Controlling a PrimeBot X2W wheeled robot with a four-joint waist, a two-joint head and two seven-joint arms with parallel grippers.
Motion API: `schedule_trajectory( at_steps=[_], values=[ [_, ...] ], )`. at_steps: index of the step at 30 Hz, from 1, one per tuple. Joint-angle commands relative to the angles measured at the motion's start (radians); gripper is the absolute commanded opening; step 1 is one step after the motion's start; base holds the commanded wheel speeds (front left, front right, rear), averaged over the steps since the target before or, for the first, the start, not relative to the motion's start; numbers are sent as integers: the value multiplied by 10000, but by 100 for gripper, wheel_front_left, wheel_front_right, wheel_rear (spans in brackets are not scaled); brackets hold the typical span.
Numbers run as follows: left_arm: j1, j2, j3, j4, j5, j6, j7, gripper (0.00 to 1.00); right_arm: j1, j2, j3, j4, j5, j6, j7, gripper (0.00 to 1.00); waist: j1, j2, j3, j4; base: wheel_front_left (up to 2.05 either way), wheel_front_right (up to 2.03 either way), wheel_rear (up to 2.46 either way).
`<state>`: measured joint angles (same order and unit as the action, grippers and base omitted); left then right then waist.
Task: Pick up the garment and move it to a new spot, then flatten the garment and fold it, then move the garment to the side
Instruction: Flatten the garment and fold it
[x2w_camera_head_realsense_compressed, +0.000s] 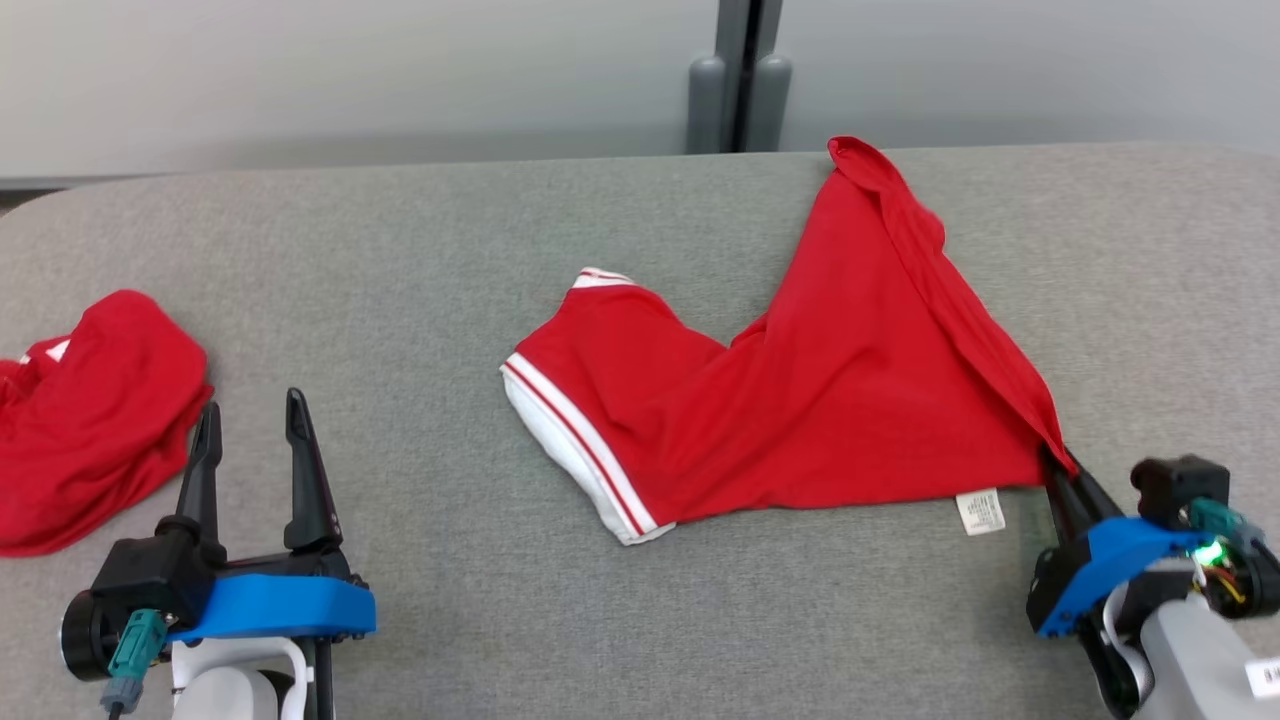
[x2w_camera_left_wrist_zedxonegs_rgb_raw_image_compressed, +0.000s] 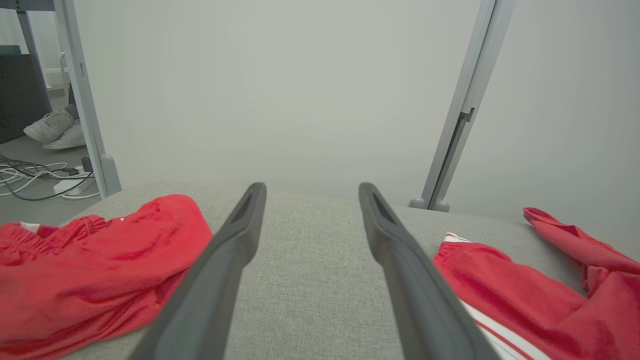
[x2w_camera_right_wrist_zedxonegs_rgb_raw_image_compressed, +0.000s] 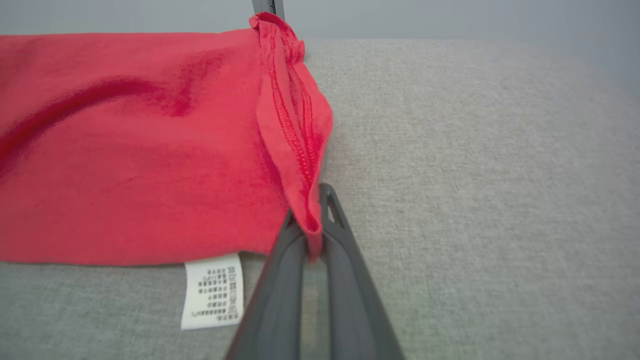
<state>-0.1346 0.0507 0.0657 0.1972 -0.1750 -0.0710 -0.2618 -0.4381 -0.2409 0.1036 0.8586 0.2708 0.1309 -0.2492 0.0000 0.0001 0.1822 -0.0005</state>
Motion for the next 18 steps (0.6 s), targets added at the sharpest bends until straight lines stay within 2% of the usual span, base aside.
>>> schedule_trajectory(
  at_steps=[1,8,13,14,15,16,18],
  values=[
    [119,-5,28,-2,-25,24,-48,100,480,-43,11,-349,203,-2,21,0,0,-1,-195,-204,0,0,0],
    [285,-6,90,14,-21,28,-48,100,2499,-226,-476,-2841,918,-2,1115,0,0,-1,-441,-490,0,0,0],
    [393,-5,109,12,-20,24,-48,100,3911,3,-1015,-4620,1090,-1,2421,0,0,-1,-514,-605,0,0,0],
    [403,-5,100,19,-20,26,-48,100,4109,30,-1108,-4873,1054,-1,2644,20,0,-1,-533,-611,0,0,0],
    [412,-5,82,25,-23,31,-48,100,4229,66,-1218,-5143,994,-1,2803,80,0,-1,-548,-610,0,0,0],
    [422,-5,61,38,-28,37,-48,100,4331,121,-1327,-5376,939,-1,2908,100,0,-1,-578,-607,0,0,0],
    [433,-5,37,51,-29,33,-48,100,4481,170,-1549,-5778,741,-1,2919,100,0,-1,-629,-579,0,0,0]
  ],
)
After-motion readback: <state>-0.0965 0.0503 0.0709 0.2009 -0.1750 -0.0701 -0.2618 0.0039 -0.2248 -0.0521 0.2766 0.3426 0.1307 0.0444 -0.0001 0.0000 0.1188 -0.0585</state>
